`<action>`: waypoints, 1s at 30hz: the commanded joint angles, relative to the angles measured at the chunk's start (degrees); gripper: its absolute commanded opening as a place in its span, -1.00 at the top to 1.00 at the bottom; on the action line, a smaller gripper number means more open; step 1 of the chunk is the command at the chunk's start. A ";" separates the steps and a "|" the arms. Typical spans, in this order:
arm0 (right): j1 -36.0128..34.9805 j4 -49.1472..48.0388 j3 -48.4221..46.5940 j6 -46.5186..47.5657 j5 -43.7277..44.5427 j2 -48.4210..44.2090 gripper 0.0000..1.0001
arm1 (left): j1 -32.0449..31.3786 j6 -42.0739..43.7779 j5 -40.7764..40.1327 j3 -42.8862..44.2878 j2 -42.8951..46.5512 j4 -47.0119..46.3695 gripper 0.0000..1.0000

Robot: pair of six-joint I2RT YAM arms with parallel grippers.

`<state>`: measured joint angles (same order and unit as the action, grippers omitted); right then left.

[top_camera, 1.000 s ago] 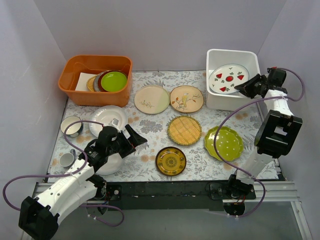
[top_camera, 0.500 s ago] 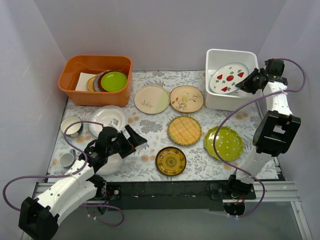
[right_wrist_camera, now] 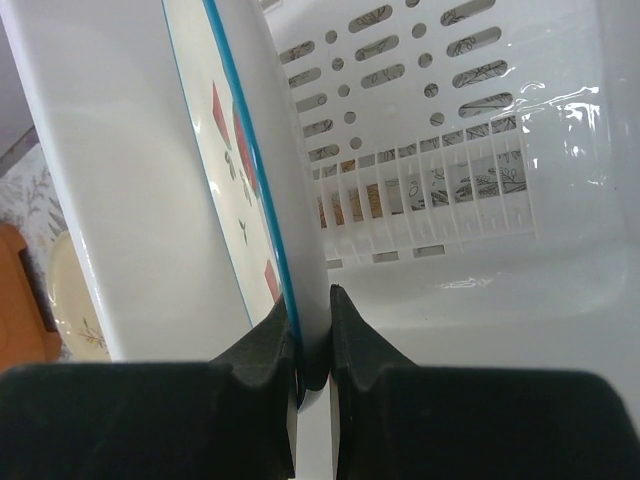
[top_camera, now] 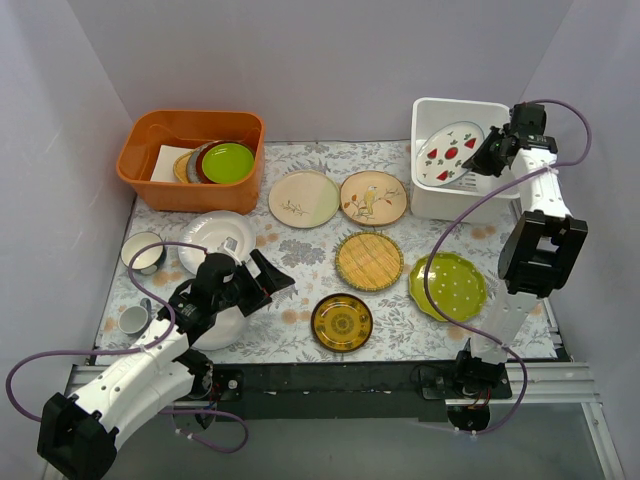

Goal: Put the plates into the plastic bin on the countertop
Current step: Place the plate in the plastic bin.

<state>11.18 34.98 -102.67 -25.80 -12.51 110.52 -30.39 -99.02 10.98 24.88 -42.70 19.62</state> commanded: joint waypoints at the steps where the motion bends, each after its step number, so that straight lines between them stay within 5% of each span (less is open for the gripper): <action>1: -1.60 -2.90 -6.39 1.54 1.61 0.57 0.93 | -0.11 -0.03 0.09 -0.45 -0.02 -0.54 -0.97; 16: -3.36 -0.62 -10.00 4.18 4.08 4.62 0.88 | -0.19 -0.56 0.44 -1.42 -0.63 -1.77 -0.96; 30: -3.18 1.84 -9.65 5.06 1.44 6.99 0.42 | -0.11 -0.56 0.35 -1.77 -0.19 -1.60 -0.96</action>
<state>8.08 38.94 -109.01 -21.06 -9.10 117.45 -30.39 -99.50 11.16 23.73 -43.66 18.35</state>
